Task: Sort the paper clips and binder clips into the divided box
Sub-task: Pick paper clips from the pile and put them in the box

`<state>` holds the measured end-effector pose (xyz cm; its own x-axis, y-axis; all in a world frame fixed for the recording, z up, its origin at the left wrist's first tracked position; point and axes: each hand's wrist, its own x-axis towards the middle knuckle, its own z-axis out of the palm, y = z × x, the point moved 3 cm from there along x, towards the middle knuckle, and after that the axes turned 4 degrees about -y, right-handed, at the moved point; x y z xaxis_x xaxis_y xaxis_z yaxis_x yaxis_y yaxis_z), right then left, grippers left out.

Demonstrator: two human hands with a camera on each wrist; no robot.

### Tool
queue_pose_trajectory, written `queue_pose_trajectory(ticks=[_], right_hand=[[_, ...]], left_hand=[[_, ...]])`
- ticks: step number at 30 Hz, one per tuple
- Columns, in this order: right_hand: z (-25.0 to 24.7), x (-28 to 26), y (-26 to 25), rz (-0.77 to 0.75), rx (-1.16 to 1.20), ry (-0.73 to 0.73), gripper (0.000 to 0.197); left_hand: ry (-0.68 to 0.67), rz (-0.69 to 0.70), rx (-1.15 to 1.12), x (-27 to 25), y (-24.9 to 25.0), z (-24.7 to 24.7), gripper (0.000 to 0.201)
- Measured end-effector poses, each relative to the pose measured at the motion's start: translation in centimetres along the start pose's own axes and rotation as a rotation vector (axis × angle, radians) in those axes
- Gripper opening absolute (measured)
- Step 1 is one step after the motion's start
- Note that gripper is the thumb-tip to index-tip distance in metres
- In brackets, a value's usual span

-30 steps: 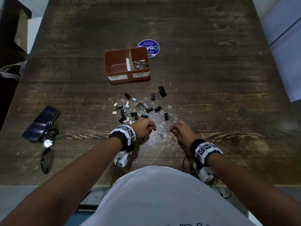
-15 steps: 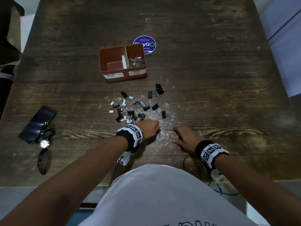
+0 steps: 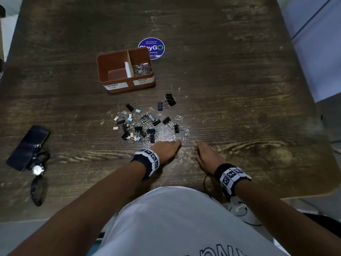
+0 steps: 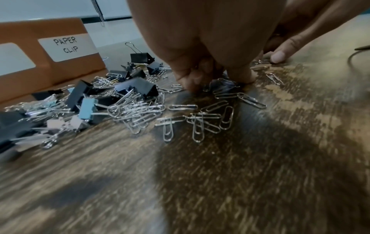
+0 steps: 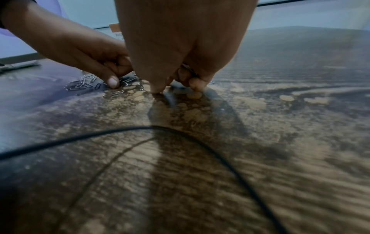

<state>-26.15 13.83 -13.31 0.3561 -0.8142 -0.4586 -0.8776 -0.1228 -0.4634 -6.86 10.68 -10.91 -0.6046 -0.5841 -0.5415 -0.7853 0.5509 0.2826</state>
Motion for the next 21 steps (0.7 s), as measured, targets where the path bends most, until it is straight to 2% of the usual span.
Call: queue_pose_trajectory(ticks=[3,7,10,13,17,18,20,21], right_hand=[[0.0,-0.1,0.0,-0.016,-0.035,0.007,0.013],[-0.4,0.1,-0.9,-0.053,-0.108,0.005,0.015],[-0.9,0.3,-1.5,-0.040,-0.102,0.026,0.016],[-1.3,0.6,-1.5,0.018,-0.052,0.016,0.025],[-1.4,0.8,-2.1,0.009,-0.211,-0.025,0.020],[-1.5,0.7,-2.4,0.017,-0.243,-0.053,0.016],[-0.7,0.7,-2.2,0.070,-0.308,-0.298,0.008],[-0.5,1.0,-1.9,0.071,-0.342,-0.344,0.012]], left_hand=[[0.015,-0.021,0.083,-0.1,-0.2,0.1,0.023],[-0.038,-0.014,0.182,-0.1,0.1,-0.2,0.025],[-0.069,-0.008,0.191,-0.1,0.1,-0.5,0.022],[-0.101,-0.008,0.215,-0.2,-0.3,-0.6,0.021],[-0.108,-0.007,0.112,-0.2,-1.4,-1.6,0.021],[-0.102,-0.011,0.080,-0.3,-1.8,-1.9,0.020],[-0.071,-0.018,-0.010,-0.5,-2.6,-2.8,0.020],[-0.044,-0.021,-0.070,-0.7,-3.0,-3.4,0.020]])
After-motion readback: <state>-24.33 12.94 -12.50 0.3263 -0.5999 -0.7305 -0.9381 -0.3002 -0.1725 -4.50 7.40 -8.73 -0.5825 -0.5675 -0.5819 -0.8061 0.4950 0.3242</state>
